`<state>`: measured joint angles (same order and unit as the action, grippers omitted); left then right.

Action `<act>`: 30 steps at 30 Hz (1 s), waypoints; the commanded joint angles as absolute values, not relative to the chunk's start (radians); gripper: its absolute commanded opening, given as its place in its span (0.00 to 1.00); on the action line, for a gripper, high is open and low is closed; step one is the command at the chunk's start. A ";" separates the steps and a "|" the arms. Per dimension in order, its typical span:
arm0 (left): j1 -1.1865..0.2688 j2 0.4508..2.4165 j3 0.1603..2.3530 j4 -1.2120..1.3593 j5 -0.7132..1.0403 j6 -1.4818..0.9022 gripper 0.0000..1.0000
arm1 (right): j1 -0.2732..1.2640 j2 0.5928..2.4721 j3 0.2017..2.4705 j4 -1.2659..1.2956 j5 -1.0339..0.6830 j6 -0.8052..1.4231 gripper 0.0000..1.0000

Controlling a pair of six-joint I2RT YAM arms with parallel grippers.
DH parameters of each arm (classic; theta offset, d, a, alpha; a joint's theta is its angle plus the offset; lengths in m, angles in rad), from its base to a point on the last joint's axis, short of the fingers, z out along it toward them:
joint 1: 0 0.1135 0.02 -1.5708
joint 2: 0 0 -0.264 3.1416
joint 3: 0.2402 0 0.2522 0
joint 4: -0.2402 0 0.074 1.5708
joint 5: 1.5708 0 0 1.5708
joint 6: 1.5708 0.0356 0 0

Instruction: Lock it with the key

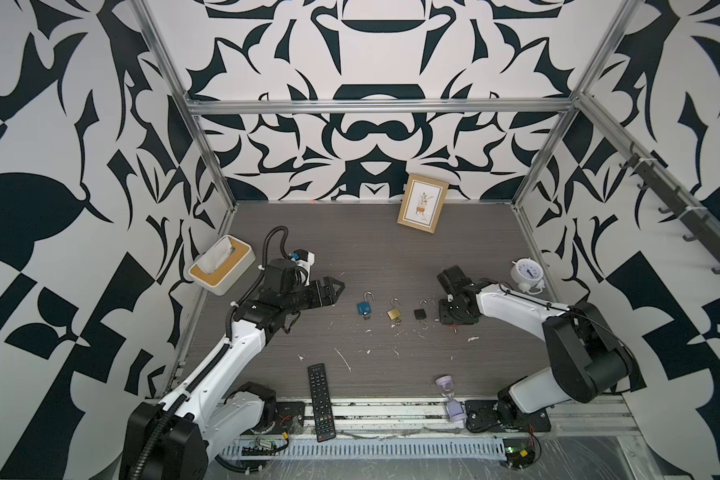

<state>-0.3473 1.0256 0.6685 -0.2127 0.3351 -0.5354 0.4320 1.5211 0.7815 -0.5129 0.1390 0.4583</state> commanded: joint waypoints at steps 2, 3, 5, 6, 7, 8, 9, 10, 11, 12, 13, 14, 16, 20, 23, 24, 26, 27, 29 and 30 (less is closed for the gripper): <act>-0.350 1.031 0.650 -0.195 0.353 -0.546 0.91 | 0.446 1.534 0.815 -0.530 0.169 0.453 0.41; -0.350 1.029 0.649 -0.195 0.352 -0.546 0.91 | 0.448 1.534 0.817 -0.531 0.170 0.453 0.36; -0.350 1.027 0.649 -0.195 0.353 -0.546 0.90 | 0.449 1.533 0.819 -0.535 0.174 0.451 0.29; -0.351 1.028 0.651 -0.195 0.352 -0.544 0.90 | 0.449 1.532 0.823 -0.536 0.177 0.450 0.26; -0.351 1.028 0.653 -0.198 0.351 -0.539 0.90 | 0.449 1.528 0.825 -0.540 0.181 0.448 0.20; -0.351 1.030 0.662 -0.216 0.346 -0.531 0.90 | 0.450 1.524 0.833 -0.547 0.183 0.443 0.13; -0.351 1.032 0.678 -0.248 0.336 -0.519 0.91 | 0.451 1.519 0.845 -0.560 0.184 0.438 0.05; -0.350 1.032 0.690 -0.271 0.332 -0.507 0.91 | 0.452 1.513 0.859 -0.575 0.183 0.432 0.00; -0.351 1.029 0.703 -0.290 0.330 -0.498 0.91 | 0.452 1.505 0.878 -0.594 0.183 0.419 0.00; -0.351 1.028 0.714 -0.307 0.328 -0.488 0.91 | 0.456 1.497 0.903 -0.615 0.183 0.404 0.00; -0.350 1.026 0.720 -0.315 0.333 -0.480 0.91 | 0.461 1.487 0.928 -0.638 0.183 0.389 0.00; -0.351 1.026 0.728 -0.321 0.344 -0.472 0.92 | 0.471 1.475 0.960 -0.657 0.160 0.352 0.00; -0.351 1.034 0.736 -0.311 0.412 -0.465 0.92 | 0.507 1.437 1.006 -0.653 0.058 0.257 0.00; -0.352 1.104 0.727 -0.178 0.641 -0.512 0.92 | 0.599 1.420 1.127 -0.679 -0.178 0.081 0.00; -0.364 1.162 0.727 -0.105 0.733 -0.549 0.90 | 0.647 1.448 1.210 -0.694 -0.248 0.001 0.00; -0.370 1.168 0.726 -0.088 0.739 -0.555 0.89 | 0.657 1.460 1.232 -0.697 -0.267 -0.017 0.00; -0.383 1.167 0.727 -0.074 0.741 -0.564 0.89 | 0.677 1.489 1.282 -0.703 -0.281 -0.041 0.00; -0.387 1.168 0.731 -0.074 0.743 -0.567 0.89 | 0.687 1.504 1.301 -0.708 -0.296 -0.053 0.00; -0.389 1.166 0.733 -0.071 0.747 -0.579 0.88 | 0.718 1.532 1.342 -0.711 -0.284 -0.069 0.00; -0.389 1.165 0.730 -0.065 0.746 -0.585 0.88 | 0.731 1.543 1.356 -0.712 -0.292 -0.076 0.00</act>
